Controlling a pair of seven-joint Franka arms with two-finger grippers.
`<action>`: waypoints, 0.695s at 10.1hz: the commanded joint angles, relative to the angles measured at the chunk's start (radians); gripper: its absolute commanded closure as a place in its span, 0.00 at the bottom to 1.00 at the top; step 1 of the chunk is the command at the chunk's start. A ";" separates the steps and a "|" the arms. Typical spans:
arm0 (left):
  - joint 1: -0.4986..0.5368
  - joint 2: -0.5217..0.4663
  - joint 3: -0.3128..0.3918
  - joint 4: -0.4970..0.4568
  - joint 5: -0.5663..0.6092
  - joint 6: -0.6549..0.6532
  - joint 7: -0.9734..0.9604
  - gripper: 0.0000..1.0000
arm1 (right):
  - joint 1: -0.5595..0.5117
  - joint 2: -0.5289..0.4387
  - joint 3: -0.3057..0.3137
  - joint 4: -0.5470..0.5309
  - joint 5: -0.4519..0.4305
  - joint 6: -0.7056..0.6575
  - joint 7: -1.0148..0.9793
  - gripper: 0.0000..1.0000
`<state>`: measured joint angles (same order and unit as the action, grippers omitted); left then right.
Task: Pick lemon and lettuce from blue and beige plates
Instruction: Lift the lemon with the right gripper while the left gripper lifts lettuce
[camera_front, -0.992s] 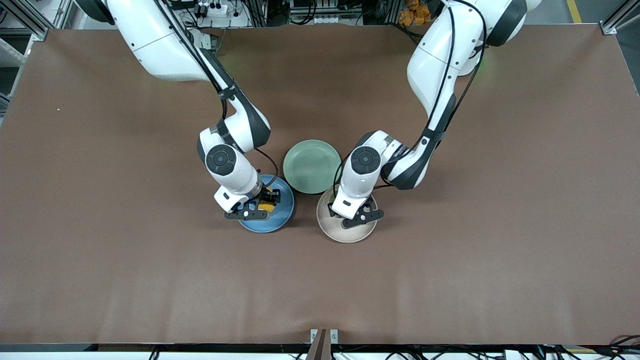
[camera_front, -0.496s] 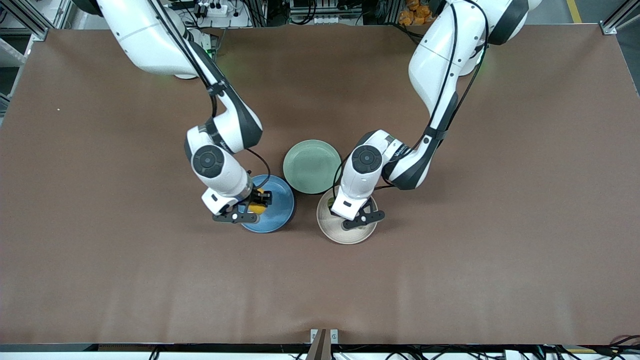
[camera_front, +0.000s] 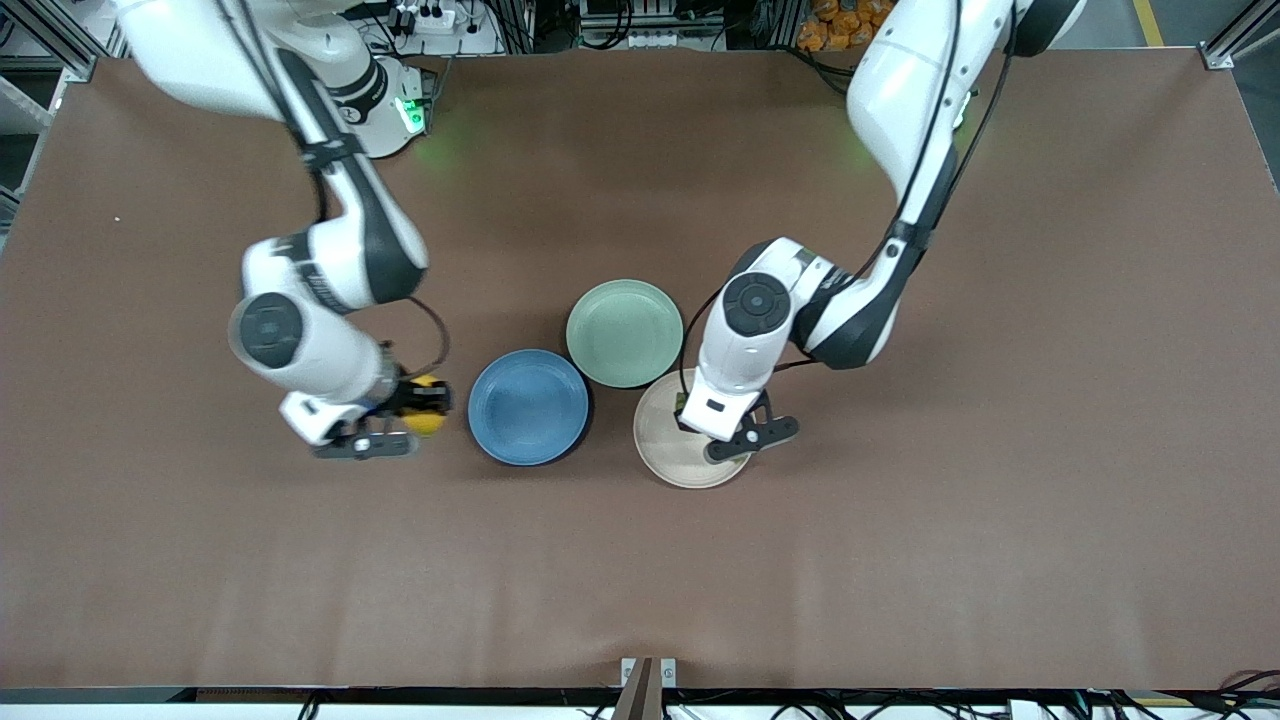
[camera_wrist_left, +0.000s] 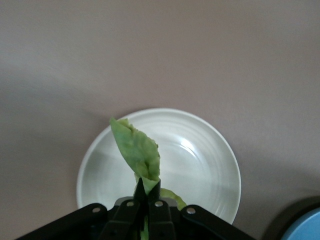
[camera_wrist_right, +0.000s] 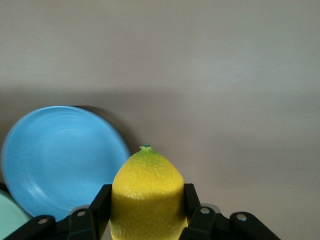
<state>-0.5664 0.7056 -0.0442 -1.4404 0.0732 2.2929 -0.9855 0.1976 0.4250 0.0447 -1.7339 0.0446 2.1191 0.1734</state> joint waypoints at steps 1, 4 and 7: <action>0.052 -0.053 -0.002 -0.025 0.016 -0.047 0.007 1.00 | -0.070 -0.061 0.004 -0.033 -0.017 -0.024 -0.057 0.91; 0.155 -0.103 -0.006 -0.025 0.014 -0.145 0.134 1.00 | -0.142 -0.113 -0.021 -0.098 -0.078 -0.016 -0.159 0.91; 0.244 -0.127 -0.006 -0.025 0.014 -0.178 0.237 1.00 | -0.196 -0.178 -0.025 -0.174 -0.136 -0.014 -0.213 0.91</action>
<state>-0.3508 0.6072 -0.0410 -1.4421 0.0733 2.1342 -0.7891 0.0324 0.3200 0.0102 -1.8329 -0.0586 2.0972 -0.0058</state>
